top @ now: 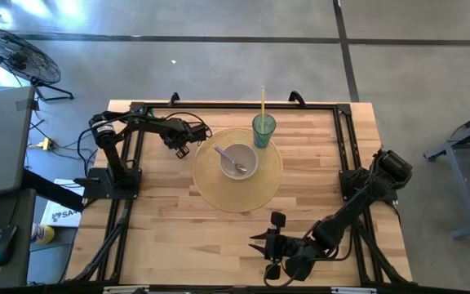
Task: Pick & Place Utensil
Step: Put the blue fork into the white bowl to the right of the purple spoon
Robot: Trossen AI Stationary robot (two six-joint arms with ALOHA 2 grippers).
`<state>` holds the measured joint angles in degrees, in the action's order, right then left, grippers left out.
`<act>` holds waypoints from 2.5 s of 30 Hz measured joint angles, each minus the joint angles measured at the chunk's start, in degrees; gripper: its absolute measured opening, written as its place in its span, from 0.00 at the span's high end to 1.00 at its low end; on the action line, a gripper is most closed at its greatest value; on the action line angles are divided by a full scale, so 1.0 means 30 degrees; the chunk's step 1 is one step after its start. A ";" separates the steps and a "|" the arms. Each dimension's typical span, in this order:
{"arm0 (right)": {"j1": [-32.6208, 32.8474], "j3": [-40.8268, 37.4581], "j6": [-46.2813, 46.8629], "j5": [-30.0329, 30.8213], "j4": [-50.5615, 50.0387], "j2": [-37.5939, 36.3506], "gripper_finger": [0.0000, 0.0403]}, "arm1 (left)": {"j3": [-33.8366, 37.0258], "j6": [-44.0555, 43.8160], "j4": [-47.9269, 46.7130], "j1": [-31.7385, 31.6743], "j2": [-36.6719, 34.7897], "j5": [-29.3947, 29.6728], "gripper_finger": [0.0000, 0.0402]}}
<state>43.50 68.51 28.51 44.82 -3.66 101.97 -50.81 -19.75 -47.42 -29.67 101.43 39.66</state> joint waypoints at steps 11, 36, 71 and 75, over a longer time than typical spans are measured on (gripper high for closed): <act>-0.0006 0.0000 -0.0080 -0.0002 0.0000 0.0000 0.79 | -0.0044 -0.1110 -0.1795 0.1184 -0.0078 0.0897 0.99; -0.0006 0.0000 -0.0073 0.0025 0.0007 -0.0007 0.79 | -0.4831 -1.1631 -1.1500 1.6571 -0.3450 0.1137 1.00; -0.7688 -0.0022 1.2342 -0.2445 0.1559 -0.0029 0.50 | -0.6601 0.0310 -0.0203 2.5368 -0.0917 0.9815 1.00; -0.7700 -0.0015 1.2430 -0.2544 0.2421 -0.0029 0.51 | -0.6594 0.0011 -0.0875 2.5008 -0.0903 0.9922 1.00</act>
<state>20.40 68.47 65.80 37.19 3.60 101.89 -70.59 -19.72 -50.04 45.35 98.72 69.43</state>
